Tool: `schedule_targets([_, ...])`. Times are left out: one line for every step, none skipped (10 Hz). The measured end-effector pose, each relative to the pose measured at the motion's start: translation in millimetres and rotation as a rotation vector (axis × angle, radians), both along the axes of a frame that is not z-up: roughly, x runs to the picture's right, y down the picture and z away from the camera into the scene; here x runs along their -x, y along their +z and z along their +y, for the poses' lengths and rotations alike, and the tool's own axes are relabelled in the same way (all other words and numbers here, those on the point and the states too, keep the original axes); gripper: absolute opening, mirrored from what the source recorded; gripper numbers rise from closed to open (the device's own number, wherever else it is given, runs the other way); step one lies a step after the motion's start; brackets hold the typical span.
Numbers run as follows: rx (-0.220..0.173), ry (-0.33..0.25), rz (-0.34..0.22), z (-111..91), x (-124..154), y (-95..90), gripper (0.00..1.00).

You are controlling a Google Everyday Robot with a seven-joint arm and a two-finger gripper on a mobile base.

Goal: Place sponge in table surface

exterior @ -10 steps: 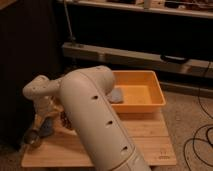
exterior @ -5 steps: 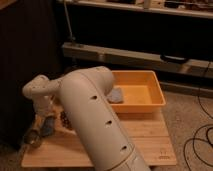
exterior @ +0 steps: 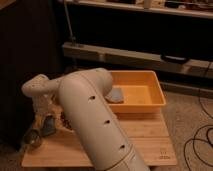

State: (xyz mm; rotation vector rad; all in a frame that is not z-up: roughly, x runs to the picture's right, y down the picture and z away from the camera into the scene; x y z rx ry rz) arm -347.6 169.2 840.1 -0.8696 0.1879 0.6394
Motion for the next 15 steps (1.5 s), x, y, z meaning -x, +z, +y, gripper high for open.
schedule_targets([-0.003, 0.021, -0.008, -14, -5, -7.8, 0.12])
schedule_targets([-0.010, 0.036, -0.021, -26, -7, -18.1, 0.12])
schedule_targets([-0.018, 0.051, -0.037, -40, -8, -31.8, 0.12])
schedule_targets([-0.031, 0.066, -0.052, -56, -10, -46.3, 0.12])
schedule_targets([-0.050, 0.080, -0.071, -74, -15, -66.4, 0.12])
schedule_targets([-0.063, 0.093, -0.088, -86, -17, -80.6, 0.12])
schedule_targets([-0.081, 0.111, -0.109, -101, -21, -96.0, 0.12])
schedule_targets([-0.099, 0.132, -0.133, -114, -25, -110.7, 0.12])
schedule_targets([-0.115, 0.148, -0.151, -124, -28, -121.7, 0.12])
schedule_targets([-0.133, 0.160, -0.165, -131, -32, -131.0, 0.12])
schedule_targets([-0.148, 0.170, -0.178, -136, -35, -138.3, 0.12])
schedule_targets([-0.157, 0.171, -0.184, -137, -38, -140.8, 0.12])
schedule_targets([-0.165, 0.169, -0.195, -139, -38, -146.4, 0.12])
schedule_targets([-0.172, 0.165, -0.207, -141, -37, -153.8, 0.12])
schedule_targets([-0.170, 0.157, -0.215, -139, -35, -156.4, 0.12])
